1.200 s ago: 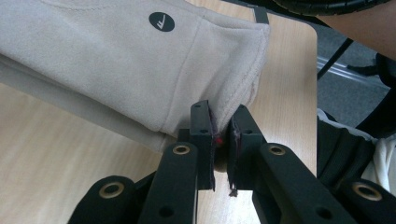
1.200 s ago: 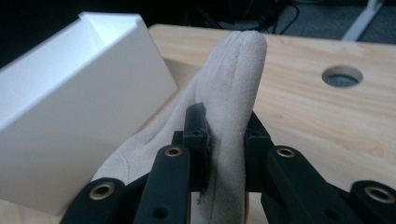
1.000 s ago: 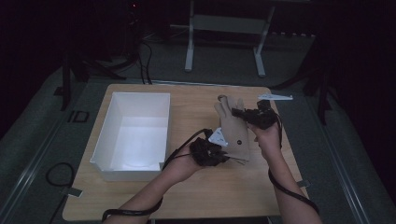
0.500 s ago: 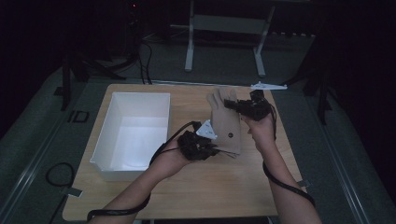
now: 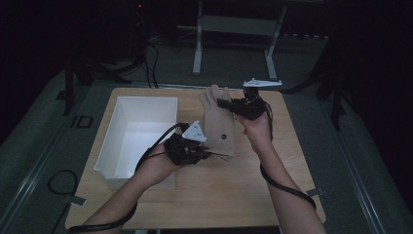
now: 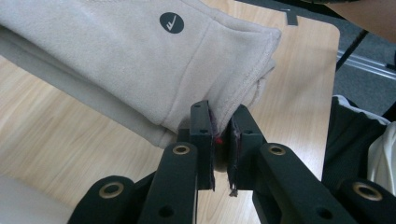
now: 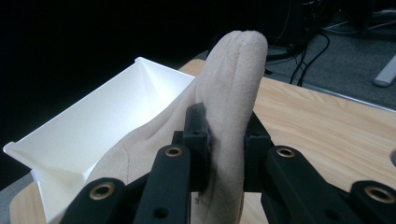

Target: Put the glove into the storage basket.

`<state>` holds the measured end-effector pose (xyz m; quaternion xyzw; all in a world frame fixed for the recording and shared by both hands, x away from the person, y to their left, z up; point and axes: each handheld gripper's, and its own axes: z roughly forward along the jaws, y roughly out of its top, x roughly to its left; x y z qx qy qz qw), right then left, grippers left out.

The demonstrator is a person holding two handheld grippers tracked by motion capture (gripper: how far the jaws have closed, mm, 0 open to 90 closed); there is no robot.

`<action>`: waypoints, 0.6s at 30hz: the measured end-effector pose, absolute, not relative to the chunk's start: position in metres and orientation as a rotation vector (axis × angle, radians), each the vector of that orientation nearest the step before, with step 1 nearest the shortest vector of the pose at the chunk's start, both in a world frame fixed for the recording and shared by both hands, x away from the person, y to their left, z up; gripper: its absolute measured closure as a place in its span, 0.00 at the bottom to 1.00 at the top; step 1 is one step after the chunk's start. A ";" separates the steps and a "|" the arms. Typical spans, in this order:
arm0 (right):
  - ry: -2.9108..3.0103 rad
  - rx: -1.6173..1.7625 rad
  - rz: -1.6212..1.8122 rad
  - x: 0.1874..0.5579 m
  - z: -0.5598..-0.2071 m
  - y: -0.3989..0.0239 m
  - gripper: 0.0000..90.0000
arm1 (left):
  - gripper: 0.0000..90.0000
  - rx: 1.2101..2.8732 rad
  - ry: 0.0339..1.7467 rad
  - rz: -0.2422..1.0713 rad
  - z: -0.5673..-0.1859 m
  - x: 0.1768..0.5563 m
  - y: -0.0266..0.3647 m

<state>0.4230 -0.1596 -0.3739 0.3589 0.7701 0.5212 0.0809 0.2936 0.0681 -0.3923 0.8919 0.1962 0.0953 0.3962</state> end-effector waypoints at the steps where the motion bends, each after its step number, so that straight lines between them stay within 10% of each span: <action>1: 2.307 1.066 1.564 0.423 -0.373 -0.156 0.86 | 0.92 2.260 0.505 0.249 -0.391 0.293 0.072; 18: 2.379 0.982 1.597 0.425 -0.367 -0.089 0.86 | 0.92 2.239 0.621 0.303 -0.387 0.278 0.136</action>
